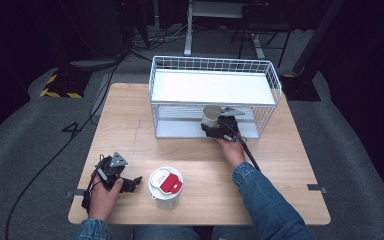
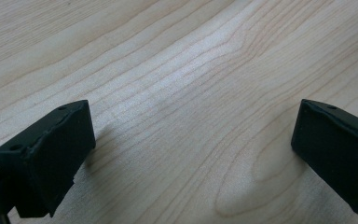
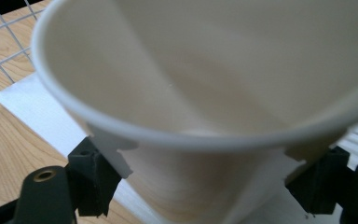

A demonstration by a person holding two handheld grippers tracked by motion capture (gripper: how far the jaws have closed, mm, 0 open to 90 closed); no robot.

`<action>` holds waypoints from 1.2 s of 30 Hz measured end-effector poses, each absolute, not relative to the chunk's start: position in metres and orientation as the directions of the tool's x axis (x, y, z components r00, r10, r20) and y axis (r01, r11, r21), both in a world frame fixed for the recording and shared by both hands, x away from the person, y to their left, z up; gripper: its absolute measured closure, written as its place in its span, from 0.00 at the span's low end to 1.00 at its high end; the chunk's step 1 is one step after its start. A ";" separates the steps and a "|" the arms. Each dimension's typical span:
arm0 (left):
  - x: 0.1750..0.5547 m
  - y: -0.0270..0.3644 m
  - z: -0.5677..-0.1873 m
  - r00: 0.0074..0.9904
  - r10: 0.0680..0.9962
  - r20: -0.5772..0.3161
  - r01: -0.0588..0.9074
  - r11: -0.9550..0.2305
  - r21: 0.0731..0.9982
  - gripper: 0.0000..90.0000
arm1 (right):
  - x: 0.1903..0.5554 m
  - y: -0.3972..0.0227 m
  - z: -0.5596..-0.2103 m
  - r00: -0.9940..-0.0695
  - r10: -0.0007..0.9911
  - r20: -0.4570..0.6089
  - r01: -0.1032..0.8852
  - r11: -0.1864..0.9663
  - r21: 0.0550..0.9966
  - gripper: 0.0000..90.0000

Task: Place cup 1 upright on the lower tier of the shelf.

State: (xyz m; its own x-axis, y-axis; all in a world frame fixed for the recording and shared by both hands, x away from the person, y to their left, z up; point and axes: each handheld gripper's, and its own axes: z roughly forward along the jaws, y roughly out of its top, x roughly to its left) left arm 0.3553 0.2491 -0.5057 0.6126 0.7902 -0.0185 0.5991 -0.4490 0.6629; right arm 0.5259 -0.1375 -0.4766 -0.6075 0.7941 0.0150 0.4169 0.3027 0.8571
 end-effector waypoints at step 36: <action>0.355 0.249 -0.506 0.611 0.791 -0.022 0.601 -0.446 0.663 0.00 | 0.526 -0.146 -0.471 -0.594 0.803 0.049 0.410 0.250 0.877 0.02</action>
